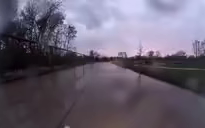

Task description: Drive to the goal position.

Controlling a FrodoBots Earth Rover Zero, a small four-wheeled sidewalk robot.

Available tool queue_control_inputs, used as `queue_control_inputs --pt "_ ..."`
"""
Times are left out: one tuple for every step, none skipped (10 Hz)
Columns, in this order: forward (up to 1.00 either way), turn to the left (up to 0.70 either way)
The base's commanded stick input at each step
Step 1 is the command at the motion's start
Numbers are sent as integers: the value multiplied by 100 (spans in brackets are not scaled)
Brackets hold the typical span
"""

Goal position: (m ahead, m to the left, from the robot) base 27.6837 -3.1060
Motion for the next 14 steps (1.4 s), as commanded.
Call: queue_control_inputs --pt "70 0" --pt "70 0" --pt "70 0" --pt "70 0" --pt "70 0" --pt "70 0" --pt "70 0" --pt "70 0" --pt "70 0" --pt "70 0" --pt "70 0" --pt "70 0" --pt "70 0" --pt "70 0"
